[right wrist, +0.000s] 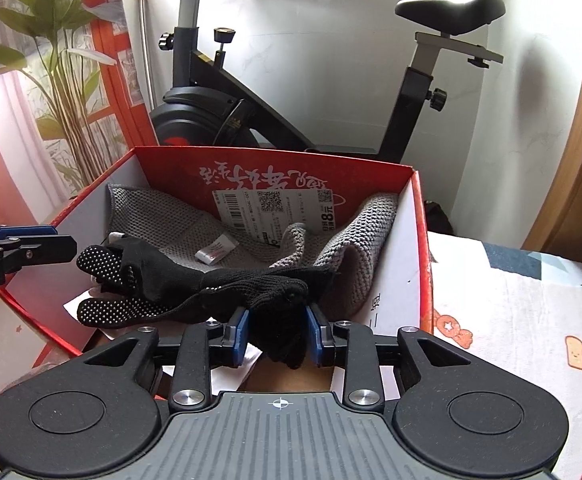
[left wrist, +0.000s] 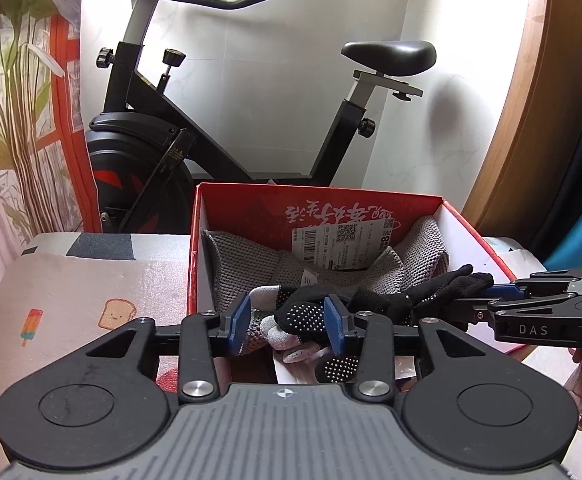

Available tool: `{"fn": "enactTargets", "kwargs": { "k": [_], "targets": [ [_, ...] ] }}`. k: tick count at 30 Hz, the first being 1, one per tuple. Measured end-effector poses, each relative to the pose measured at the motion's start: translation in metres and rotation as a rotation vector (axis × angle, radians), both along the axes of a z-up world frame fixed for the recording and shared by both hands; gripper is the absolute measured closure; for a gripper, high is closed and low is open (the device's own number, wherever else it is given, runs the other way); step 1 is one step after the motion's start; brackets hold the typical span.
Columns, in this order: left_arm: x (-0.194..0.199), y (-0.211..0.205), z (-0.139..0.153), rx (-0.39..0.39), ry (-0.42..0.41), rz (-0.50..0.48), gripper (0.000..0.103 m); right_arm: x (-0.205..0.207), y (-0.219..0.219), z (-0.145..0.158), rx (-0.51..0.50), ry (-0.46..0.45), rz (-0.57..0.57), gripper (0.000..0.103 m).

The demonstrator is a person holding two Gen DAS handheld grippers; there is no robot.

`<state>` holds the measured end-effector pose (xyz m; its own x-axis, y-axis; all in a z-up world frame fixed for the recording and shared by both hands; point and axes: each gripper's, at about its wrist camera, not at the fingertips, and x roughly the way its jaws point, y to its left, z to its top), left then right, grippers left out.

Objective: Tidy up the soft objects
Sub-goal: 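Open both grippers to release the glove in the box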

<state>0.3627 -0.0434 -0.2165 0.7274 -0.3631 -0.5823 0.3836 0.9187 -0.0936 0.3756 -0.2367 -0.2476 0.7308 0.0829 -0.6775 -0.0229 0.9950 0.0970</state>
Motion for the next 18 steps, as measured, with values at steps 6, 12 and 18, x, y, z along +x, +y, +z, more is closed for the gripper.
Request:
{"fn": "enactTargets", "kwargs": {
  "k": [6, 12, 18],
  "targets": [
    [-0.02, 0.005, 0.011, -0.004, -0.043, -0.006, 0.051, -0.014, -0.001, 0.016, 0.003, -0.04, -0.009, 0.048],
    [-0.047, 0.016, 0.022, -0.003, -0.075, -0.016, 0.045, -0.042, 0.003, 0.037, 0.05, -0.124, 0.009, 0.0],
    [-0.074, 0.032, 0.026, -0.045, -0.074, -0.003, 0.008, -0.071, 0.013, 0.046, 0.078, -0.148, 0.023, 0.0]
  ]
}}
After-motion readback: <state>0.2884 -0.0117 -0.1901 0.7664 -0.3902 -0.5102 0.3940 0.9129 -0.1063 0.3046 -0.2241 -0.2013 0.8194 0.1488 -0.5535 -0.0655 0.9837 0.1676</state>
